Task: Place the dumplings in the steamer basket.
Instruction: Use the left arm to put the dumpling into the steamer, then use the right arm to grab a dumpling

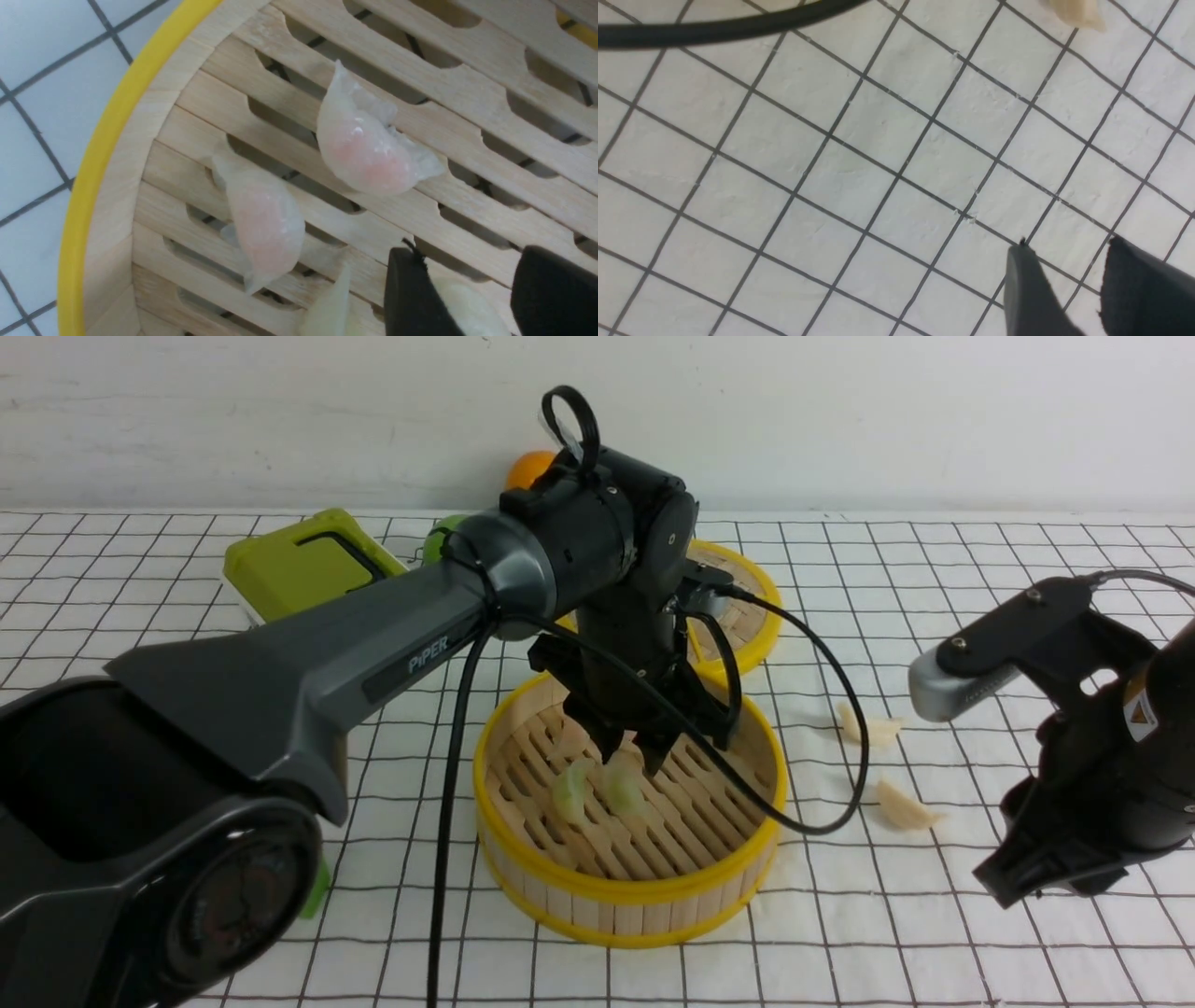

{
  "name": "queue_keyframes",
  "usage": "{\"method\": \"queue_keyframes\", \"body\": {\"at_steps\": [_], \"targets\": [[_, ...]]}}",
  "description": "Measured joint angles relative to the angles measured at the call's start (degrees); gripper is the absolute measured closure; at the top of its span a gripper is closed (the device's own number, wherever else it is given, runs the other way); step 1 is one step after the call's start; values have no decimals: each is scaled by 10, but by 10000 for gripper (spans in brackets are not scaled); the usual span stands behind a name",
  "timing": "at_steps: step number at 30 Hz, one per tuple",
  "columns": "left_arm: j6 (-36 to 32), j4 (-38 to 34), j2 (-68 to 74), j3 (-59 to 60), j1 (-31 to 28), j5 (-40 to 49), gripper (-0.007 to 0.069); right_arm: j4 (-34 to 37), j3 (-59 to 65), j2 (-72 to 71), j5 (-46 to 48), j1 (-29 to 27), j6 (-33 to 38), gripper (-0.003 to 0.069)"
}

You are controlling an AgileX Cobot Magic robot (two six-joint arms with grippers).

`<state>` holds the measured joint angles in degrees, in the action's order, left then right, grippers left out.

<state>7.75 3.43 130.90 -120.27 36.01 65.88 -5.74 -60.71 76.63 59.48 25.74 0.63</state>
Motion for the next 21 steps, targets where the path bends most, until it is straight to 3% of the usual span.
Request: {"method": "queue_keyframes", "body": {"at_steps": [14,21], "targets": [[0,-29,-44,-1,0,-8,353,0,0,0,-3,0,0,419],[0,-62,-86,-1,0,44,535,18,0,0,-3,0,0,419]]}}
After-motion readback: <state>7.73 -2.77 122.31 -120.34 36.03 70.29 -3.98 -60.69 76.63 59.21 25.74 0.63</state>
